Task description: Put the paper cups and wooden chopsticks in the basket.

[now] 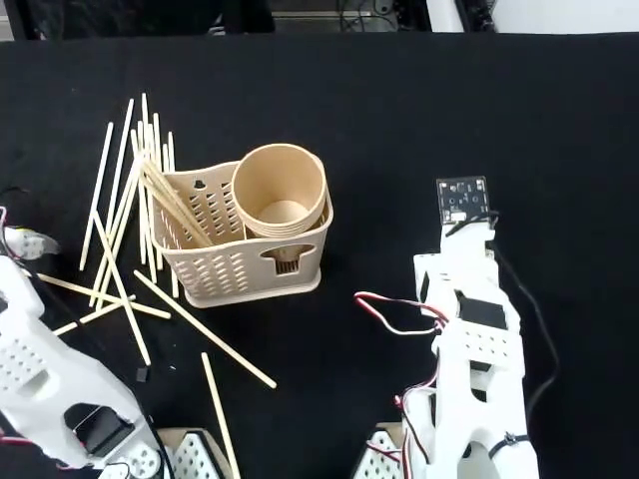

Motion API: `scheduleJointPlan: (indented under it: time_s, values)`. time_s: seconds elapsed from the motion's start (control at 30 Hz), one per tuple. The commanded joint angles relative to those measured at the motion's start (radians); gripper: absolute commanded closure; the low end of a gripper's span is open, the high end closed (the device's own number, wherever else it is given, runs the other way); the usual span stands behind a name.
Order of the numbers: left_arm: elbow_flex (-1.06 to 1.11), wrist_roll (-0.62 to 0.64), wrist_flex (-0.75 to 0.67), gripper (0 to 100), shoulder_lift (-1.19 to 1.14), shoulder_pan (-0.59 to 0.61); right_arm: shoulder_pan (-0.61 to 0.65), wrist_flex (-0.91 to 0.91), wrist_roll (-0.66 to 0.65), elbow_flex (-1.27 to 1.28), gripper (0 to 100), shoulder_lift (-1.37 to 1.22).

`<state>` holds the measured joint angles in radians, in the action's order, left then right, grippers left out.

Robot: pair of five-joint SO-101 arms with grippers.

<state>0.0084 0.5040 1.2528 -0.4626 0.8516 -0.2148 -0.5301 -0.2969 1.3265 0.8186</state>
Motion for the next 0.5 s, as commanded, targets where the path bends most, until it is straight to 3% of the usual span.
scheduleJointPlan:
  time_s: [0.0, 0.13, 0.27, 0.47]
  values:
    - [-0.074, 0.041, -0.044, 74, -0.049, 0.005, 0.012, 0.014, 0.003, -0.004, 98.5, 0.022]
    - [-0.082, 0.029, -0.077, 91, -0.058, -0.001, 0.038, 0.012, 0.003, -0.002, 98.5, 0.022]
    - [-0.096, -0.028, -0.081, 97, -0.057, -0.015, 0.038, 0.012, 0.002, -0.002, 98.5, 0.022]
    - [-0.159, -0.029, -0.035, 97, -0.035, -0.025, 0.038, 0.012, 0.002, -0.002, 98.5, 0.022]
